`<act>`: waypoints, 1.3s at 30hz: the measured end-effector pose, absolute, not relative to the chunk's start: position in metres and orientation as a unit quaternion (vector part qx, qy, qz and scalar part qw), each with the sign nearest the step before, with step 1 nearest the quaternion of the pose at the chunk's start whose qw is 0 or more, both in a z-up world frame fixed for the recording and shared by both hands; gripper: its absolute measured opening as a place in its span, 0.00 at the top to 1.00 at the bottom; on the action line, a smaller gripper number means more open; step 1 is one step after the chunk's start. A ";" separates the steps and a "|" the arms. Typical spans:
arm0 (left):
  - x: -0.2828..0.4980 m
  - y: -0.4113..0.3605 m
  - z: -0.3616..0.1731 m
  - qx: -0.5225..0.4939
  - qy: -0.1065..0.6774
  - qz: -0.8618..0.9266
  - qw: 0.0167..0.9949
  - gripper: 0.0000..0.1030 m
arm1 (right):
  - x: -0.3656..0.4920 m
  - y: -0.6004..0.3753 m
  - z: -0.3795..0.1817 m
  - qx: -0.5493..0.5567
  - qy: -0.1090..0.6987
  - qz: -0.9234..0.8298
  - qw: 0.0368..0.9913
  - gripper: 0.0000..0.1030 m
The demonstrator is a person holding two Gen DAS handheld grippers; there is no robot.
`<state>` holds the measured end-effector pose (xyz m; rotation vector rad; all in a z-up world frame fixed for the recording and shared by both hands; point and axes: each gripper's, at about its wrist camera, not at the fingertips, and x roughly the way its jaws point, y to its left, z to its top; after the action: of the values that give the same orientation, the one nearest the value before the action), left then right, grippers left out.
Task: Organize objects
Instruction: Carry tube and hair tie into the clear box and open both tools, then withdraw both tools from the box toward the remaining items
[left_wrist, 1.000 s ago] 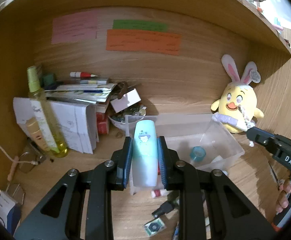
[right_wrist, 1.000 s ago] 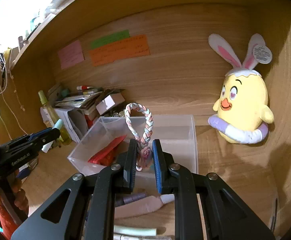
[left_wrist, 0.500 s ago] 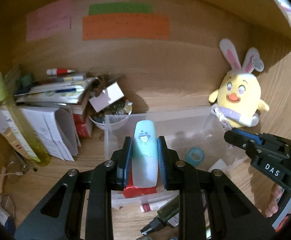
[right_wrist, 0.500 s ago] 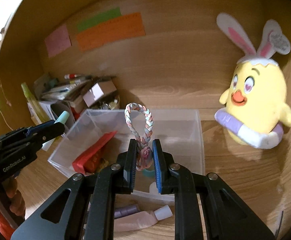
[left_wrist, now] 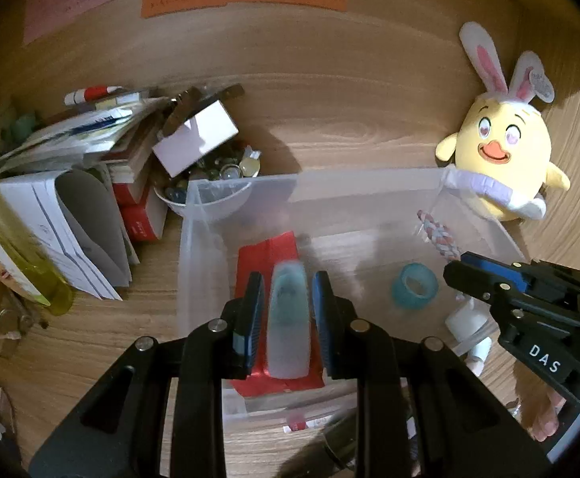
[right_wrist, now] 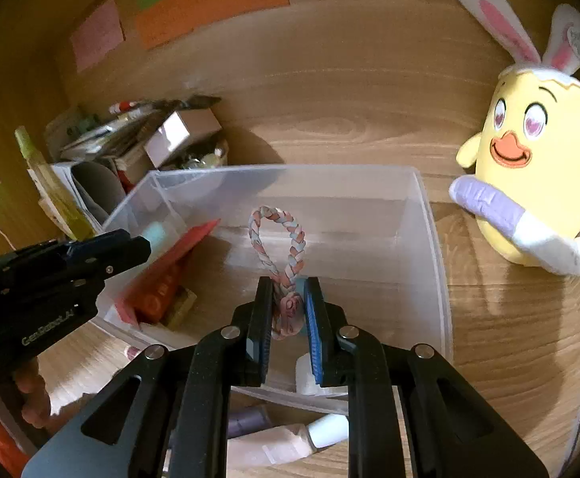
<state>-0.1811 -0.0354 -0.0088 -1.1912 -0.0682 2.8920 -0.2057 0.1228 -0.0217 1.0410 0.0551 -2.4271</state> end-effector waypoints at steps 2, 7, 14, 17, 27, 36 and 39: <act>-0.180 -0.035 -0.010 -0.381 -0.021 0.924 0.008 0.76 | -0.207 0.122 -0.025 0.388 0.021 -0.888 0.247 0.85; -0.179 -0.031 -0.010 -0.384 -0.016 0.923 0.017 0.73 | -0.206 0.120 -0.026 0.395 0.027 -0.884 0.250 0.80; -0.166 -0.030 0.002 -0.366 -0.013 0.931 0.018 0.58 | -0.198 0.122 -0.017 0.384 0.032 -0.892 0.237 0.54; -0.159 -0.030 0.008 -0.354 -0.013 0.935 0.019 0.51 | -0.190 0.125 -0.009 0.371 0.032 -0.898 0.235 0.49; -0.123 -0.031 0.025 -0.328 -0.005 0.944 0.019 0.33 | -0.157 0.142 0.011 0.348 0.020 -0.907 0.235 0.34; -0.094 -0.037 0.008 -0.349 0.004 0.937 0.010 0.30 | -0.126 0.158 -0.008 0.369 0.018 -0.901 0.228 0.30; -0.085 -0.041 -0.001 -0.361 0.000 0.933 0.008 0.30 | -0.118 0.164 -0.018 0.384 0.002 -0.894 0.229 0.30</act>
<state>-0.0850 -0.0405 -0.0007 -1.1270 -0.0003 2.9157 -0.1176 0.1640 -0.0177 1.0578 0.0060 -2.4609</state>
